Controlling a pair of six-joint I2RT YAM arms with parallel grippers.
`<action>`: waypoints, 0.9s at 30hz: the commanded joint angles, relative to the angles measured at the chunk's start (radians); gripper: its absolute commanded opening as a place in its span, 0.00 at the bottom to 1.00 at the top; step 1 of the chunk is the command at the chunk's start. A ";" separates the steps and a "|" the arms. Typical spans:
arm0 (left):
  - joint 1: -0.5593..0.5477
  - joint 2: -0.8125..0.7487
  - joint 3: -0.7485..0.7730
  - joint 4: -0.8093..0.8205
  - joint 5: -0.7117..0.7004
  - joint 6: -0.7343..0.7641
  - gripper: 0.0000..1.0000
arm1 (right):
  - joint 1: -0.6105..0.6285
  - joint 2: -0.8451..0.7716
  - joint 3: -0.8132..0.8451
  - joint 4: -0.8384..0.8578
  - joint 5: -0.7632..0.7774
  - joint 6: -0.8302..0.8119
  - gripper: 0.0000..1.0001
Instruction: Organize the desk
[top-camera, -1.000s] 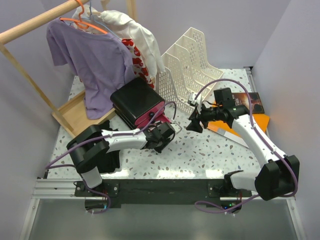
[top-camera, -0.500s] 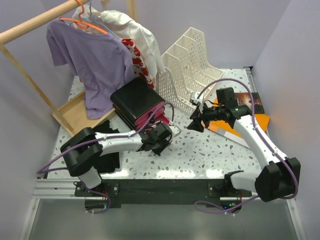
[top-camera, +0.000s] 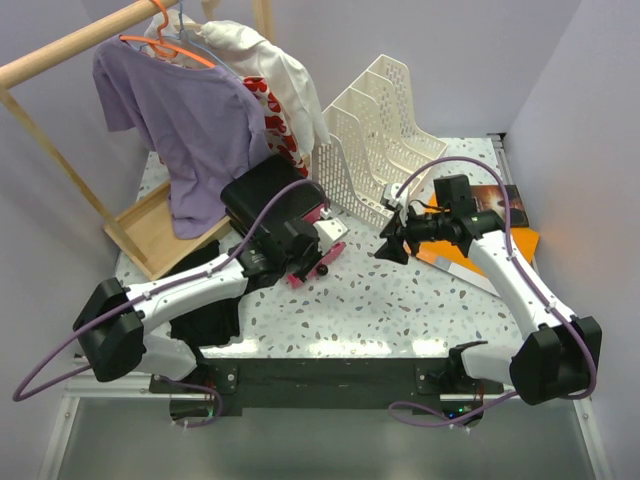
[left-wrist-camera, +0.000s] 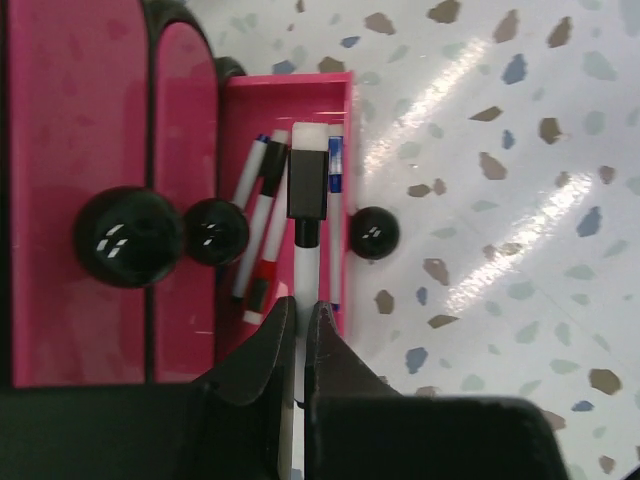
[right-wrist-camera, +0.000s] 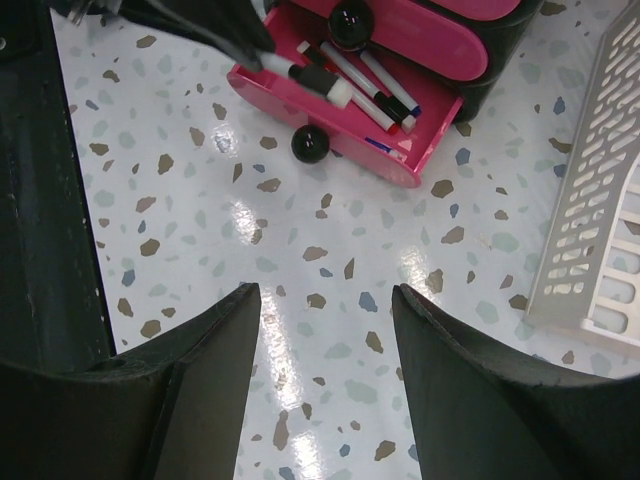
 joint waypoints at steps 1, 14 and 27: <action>0.039 0.007 0.049 0.006 -0.063 0.073 0.00 | -0.009 -0.029 -0.001 0.020 -0.036 0.001 0.60; 0.062 0.110 0.091 -0.020 -0.160 0.058 0.26 | -0.012 -0.027 -0.001 0.022 -0.040 -0.001 0.60; 0.062 0.037 0.069 0.001 -0.022 0.020 0.34 | -0.015 -0.027 -0.001 0.015 -0.037 -0.005 0.60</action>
